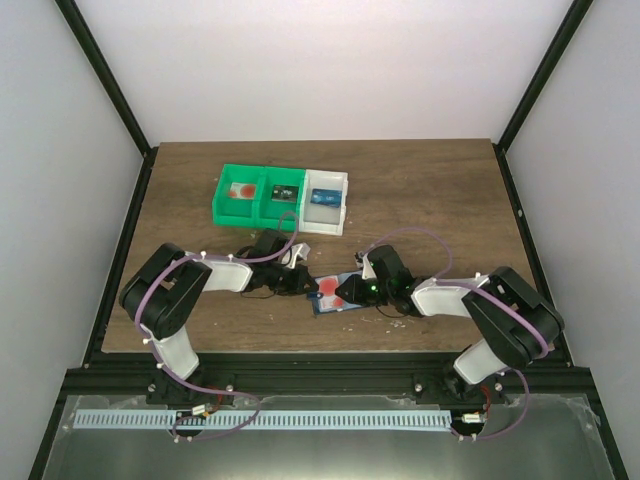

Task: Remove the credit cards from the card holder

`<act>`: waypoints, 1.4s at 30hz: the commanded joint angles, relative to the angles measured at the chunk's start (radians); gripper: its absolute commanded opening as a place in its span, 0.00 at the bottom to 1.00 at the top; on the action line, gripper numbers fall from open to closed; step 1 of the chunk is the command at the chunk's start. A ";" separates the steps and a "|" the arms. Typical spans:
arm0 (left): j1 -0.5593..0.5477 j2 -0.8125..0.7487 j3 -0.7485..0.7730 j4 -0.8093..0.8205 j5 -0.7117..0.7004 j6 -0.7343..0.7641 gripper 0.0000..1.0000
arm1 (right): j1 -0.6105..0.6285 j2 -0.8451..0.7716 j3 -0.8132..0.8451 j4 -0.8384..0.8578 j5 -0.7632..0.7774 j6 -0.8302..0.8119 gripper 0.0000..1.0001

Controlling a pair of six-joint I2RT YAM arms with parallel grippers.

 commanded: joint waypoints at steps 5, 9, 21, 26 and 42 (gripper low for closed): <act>-0.002 0.028 -0.017 -0.006 -0.005 0.008 0.04 | -0.012 0.019 -0.008 0.038 -0.029 0.009 0.15; -0.002 0.030 -0.017 -0.005 -0.005 0.008 0.04 | -0.014 0.016 -0.016 0.046 -0.032 0.013 0.10; -0.002 0.040 -0.020 -0.016 -0.039 0.022 0.03 | -0.035 -0.031 -0.048 0.065 -0.035 0.024 0.01; -0.002 0.048 -0.013 -0.027 -0.044 0.028 0.02 | -0.046 -0.039 -0.051 0.060 -0.044 0.031 0.00; -0.002 0.061 -0.012 -0.026 -0.057 0.031 0.02 | -0.065 -0.067 -0.074 0.066 -0.084 0.041 0.00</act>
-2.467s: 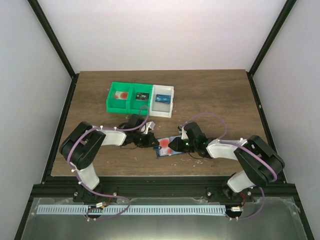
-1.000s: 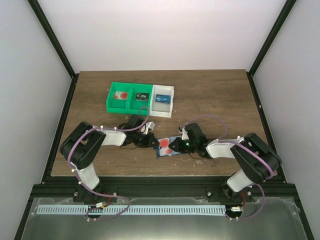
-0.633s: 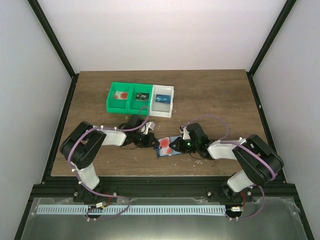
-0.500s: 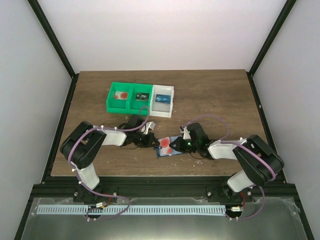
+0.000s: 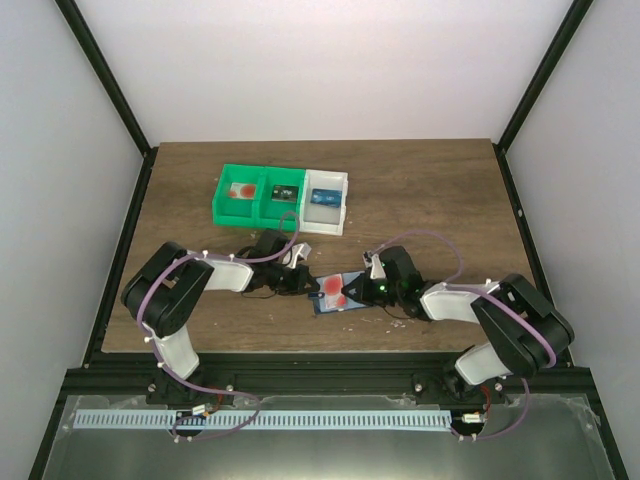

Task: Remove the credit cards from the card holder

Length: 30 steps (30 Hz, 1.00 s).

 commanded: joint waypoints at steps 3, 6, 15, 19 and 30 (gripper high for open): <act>-0.003 0.047 -0.011 -0.054 -0.068 0.026 0.02 | -0.009 -0.030 -0.012 -0.005 0.001 0.009 0.01; -0.003 0.051 -0.008 -0.054 -0.070 0.026 0.02 | -0.014 -0.057 -0.013 -0.025 0.020 0.009 0.00; -0.003 0.056 0.006 -0.067 -0.075 0.031 0.01 | -0.019 -0.082 -0.019 -0.054 0.040 0.004 0.00; -0.003 0.057 0.012 -0.072 -0.083 0.034 0.01 | -0.020 -0.086 -0.025 -0.046 0.037 0.007 0.00; -0.003 0.076 0.018 -0.075 -0.097 0.046 0.01 | -0.021 -0.143 -0.035 -0.060 0.062 0.001 0.00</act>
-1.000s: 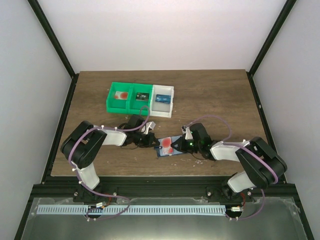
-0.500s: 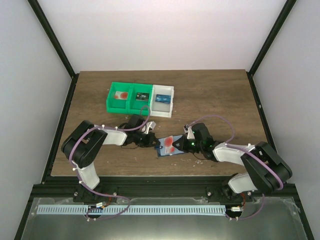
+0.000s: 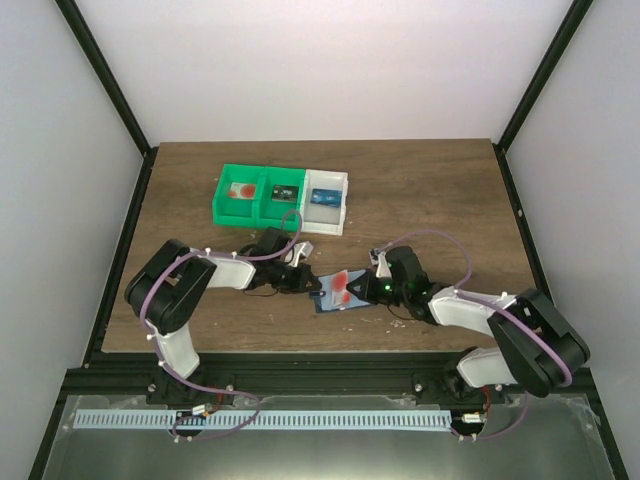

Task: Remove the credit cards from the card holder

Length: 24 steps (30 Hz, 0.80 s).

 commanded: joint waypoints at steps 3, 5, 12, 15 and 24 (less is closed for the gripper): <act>-0.002 0.051 -0.005 -0.067 -0.106 0.032 0.00 | -0.009 -0.058 -0.014 -0.025 0.035 -0.008 0.00; -0.003 0.052 -0.002 -0.070 -0.109 0.033 0.00 | -0.008 -0.071 -0.012 -0.037 0.041 -0.013 0.00; -0.003 0.050 0.011 -0.079 -0.112 0.030 0.00 | -0.008 -0.121 -0.006 -0.094 0.077 -0.023 0.00; -0.002 0.042 0.015 -0.081 -0.115 0.028 0.00 | -0.009 -0.146 -0.006 -0.117 0.100 -0.025 0.01; -0.003 0.040 0.030 -0.088 -0.108 0.019 0.01 | -0.009 -0.244 -0.005 -0.187 0.156 -0.012 0.00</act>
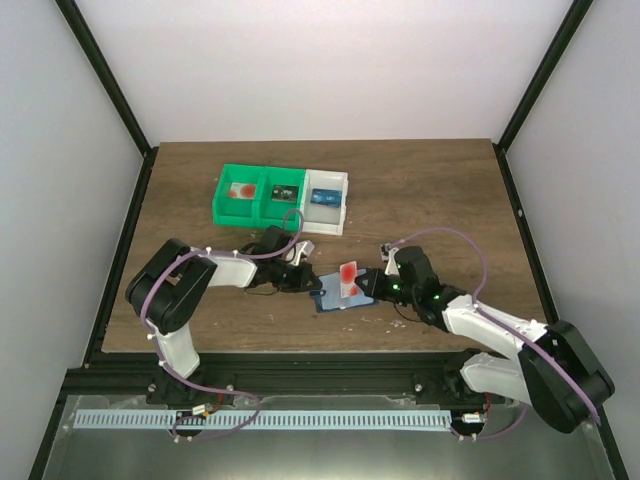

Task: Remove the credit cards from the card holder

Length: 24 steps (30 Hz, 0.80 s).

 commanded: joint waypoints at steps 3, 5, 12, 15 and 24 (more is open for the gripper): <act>0.000 0.024 0.007 -0.052 -0.081 0.002 0.03 | -0.008 -0.072 0.004 -0.063 0.063 0.002 0.00; 0.000 0.009 0.010 -0.050 -0.075 -0.005 0.07 | -0.008 -0.090 0.005 -0.067 0.068 0.010 0.00; 0.001 -0.066 0.033 -0.066 -0.047 -0.021 0.23 | -0.008 -0.159 0.025 -0.078 0.087 0.041 0.00; 0.000 -0.118 0.025 -0.017 0.022 -0.061 0.33 | -0.007 -0.196 0.028 -0.059 0.083 0.065 0.00; 0.000 -0.204 -0.106 0.449 0.300 -0.365 0.48 | -0.007 -0.256 0.004 0.092 0.014 0.171 0.00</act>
